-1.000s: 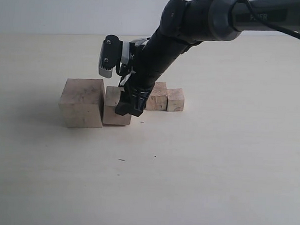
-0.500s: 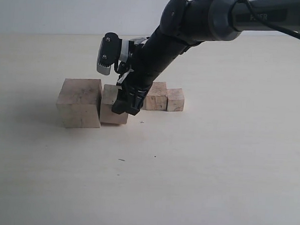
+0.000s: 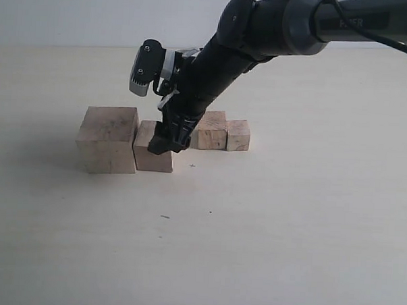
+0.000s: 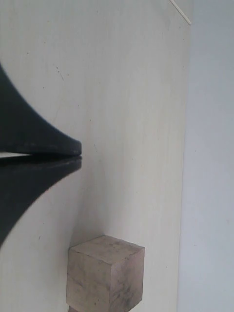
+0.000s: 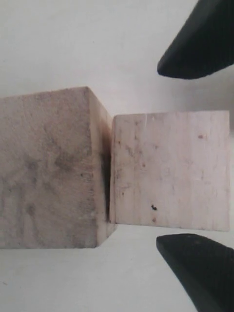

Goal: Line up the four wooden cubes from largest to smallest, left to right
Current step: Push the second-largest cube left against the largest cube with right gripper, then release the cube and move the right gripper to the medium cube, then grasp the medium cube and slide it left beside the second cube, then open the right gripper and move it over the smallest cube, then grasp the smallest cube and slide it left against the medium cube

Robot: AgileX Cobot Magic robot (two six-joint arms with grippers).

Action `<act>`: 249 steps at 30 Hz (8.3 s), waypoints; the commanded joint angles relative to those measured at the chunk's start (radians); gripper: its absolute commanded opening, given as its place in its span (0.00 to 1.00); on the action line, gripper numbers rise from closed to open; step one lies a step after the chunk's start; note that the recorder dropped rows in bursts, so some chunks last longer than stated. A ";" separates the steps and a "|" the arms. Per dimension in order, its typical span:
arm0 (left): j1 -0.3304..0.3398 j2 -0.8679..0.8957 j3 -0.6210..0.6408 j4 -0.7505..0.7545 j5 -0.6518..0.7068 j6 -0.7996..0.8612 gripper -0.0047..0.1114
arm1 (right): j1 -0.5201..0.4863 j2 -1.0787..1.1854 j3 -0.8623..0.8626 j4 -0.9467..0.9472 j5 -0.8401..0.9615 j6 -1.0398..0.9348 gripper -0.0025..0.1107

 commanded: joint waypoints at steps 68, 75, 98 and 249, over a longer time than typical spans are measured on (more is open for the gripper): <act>-0.006 -0.006 0.001 -0.008 -0.014 0.001 0.04 | -0.198 0.012 0.002 -0.075 0.068 -0.059 0.75; -0.006 -0.006 0.001 -0.008 -0.014 0.001 0.04 | -0.198 0.076 0.002 -0.010 0.042 -0.113 0.72; -0.006 -0.006 0.001 -0.008 -0.014 0.001 0.04 | -0.198 0.062 0.002 0.054 0.220 -0.111 0.02; -0.006 -0.006 0.001 -0.008 -0.014 0.001 0.04 | -0.329 0.062 0.002 0.016 0.265 -0.253 0.62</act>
